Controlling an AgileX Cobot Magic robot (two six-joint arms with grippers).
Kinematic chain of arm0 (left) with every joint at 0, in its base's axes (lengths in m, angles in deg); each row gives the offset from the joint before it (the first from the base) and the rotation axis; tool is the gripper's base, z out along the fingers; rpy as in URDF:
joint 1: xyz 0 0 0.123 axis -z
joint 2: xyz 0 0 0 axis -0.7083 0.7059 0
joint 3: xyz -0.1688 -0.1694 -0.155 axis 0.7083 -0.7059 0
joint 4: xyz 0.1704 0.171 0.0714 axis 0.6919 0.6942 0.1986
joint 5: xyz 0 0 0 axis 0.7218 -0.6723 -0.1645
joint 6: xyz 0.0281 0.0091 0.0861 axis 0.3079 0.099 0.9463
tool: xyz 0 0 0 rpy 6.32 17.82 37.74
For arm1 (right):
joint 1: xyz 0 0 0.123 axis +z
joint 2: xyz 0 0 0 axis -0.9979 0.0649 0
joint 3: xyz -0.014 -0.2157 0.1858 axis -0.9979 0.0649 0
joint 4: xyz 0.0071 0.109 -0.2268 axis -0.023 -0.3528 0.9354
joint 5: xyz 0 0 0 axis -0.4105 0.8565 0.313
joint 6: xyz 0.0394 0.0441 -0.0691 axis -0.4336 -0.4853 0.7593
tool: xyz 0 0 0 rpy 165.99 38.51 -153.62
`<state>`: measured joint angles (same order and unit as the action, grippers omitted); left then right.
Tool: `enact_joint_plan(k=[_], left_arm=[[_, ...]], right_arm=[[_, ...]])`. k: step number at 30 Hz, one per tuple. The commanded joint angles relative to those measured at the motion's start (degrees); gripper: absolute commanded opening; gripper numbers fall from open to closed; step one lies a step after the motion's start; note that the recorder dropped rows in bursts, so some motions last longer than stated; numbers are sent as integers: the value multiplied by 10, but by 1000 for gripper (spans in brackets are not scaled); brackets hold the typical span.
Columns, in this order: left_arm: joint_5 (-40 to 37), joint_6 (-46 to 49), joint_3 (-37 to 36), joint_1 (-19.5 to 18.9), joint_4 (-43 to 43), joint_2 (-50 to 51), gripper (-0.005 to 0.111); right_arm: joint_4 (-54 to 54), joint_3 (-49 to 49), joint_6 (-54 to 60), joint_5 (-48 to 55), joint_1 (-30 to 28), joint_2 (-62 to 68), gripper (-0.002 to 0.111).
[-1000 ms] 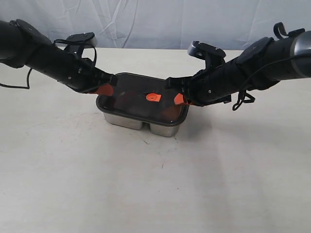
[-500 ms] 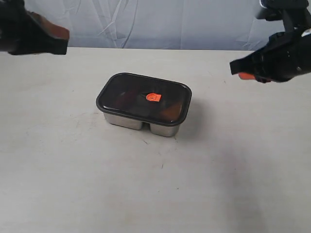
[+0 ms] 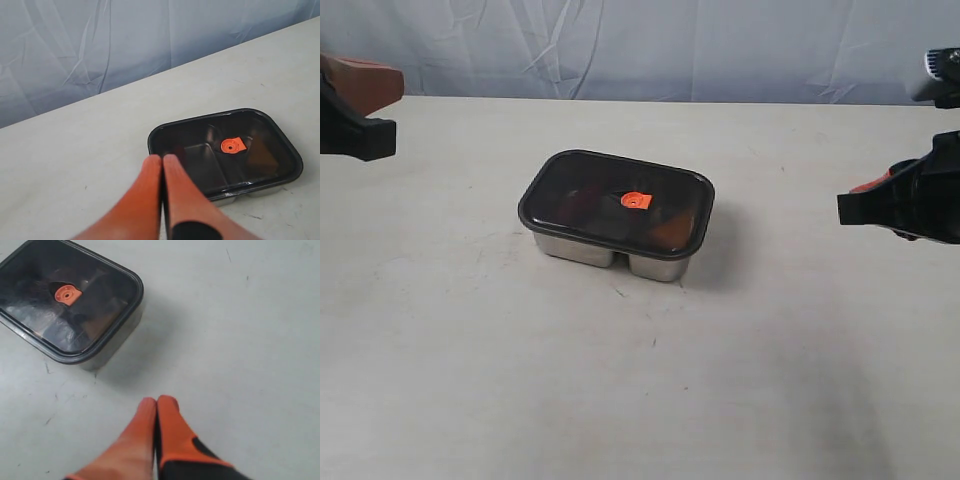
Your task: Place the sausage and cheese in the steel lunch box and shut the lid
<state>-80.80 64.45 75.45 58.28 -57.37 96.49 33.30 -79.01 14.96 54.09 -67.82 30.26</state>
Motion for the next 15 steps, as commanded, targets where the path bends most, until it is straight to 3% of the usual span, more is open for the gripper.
enact_joint_plan(k=[1, 9, 15], left_arm=[[0, -1, -2, 0, 2, -5, 0], [0, -1, -2, 0, 2, -5, 0], [0, -1, -2, 0, 2, -5, 0]], right_arm=[[-2, 2, 0, -8, 0, -9, -1], [32, 2, 4, -49, 8, -143, -1], [22, 60, 2, -60, -100, -279, -1]])
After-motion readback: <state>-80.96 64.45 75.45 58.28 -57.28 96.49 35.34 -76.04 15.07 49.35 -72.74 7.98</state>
